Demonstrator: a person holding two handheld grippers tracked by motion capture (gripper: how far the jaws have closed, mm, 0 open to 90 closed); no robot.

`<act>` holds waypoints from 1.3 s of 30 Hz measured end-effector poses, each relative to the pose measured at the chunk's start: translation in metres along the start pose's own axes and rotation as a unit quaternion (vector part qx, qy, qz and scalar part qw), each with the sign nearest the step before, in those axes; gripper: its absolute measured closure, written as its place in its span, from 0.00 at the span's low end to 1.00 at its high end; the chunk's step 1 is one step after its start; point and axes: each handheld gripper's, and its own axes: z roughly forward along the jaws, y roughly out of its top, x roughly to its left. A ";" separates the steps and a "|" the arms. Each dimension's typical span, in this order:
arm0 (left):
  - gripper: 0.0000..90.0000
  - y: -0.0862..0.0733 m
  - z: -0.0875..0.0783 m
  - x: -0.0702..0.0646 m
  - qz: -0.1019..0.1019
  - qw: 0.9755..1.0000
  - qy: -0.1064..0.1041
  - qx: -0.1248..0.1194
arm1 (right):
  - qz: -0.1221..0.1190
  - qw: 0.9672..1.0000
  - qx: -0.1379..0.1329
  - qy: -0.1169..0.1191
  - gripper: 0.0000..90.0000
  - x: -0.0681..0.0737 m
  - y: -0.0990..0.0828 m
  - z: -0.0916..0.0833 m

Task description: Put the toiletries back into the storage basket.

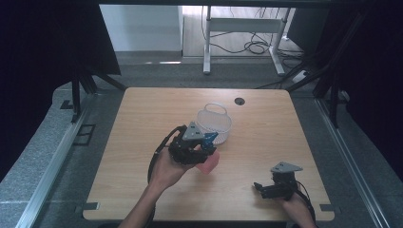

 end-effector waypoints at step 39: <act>0.59 0.065 0.008 0.041 -0.012 0.999 0.042 -0.007 | 0.002 1.000 0.000 0.000 0.00 0.000 0.000 0.000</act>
